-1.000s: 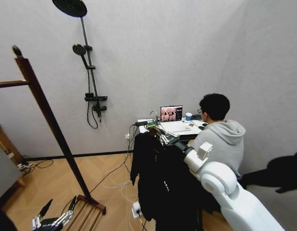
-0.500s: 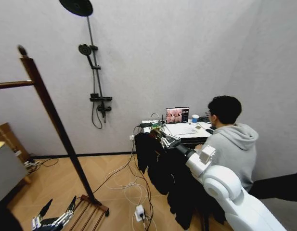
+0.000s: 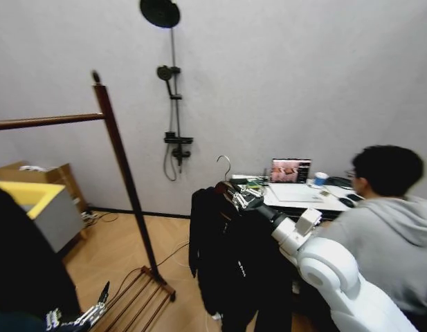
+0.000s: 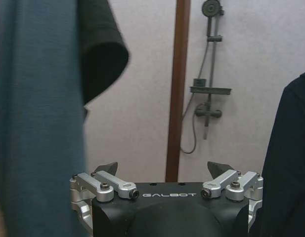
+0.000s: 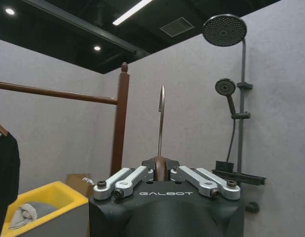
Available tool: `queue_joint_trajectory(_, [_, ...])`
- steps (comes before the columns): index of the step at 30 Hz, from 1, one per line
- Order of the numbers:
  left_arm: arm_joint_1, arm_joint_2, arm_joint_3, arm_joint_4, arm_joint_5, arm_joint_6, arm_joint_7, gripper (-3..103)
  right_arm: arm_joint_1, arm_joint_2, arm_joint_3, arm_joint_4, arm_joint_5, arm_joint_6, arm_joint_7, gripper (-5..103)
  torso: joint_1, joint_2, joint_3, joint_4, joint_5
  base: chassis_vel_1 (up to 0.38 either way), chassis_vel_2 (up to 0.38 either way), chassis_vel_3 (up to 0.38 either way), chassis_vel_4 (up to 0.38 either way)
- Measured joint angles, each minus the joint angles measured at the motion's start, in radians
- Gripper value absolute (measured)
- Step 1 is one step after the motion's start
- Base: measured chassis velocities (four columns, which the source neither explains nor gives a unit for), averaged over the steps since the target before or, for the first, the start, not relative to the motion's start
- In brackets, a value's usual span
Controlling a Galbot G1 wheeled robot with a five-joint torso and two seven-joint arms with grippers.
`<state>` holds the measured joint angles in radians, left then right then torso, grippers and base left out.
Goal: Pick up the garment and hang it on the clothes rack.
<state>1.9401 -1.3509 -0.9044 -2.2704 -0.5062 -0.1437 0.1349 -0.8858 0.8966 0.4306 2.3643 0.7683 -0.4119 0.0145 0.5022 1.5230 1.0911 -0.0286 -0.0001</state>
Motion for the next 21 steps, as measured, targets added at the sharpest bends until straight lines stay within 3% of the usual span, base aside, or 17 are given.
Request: queue_joint_trajectory(21, [0.000, 0.000, 0.000, 0.000, 0.000, 0.000, 0.000, 100, 0.009, 0.011, 0.010, -0.019, 0.004, -0.005, 0.025, 9, 0.000, 0.000, 0.000, -0.0002, 0.0001, 0.130, 0.123, 0.125, 0.119])
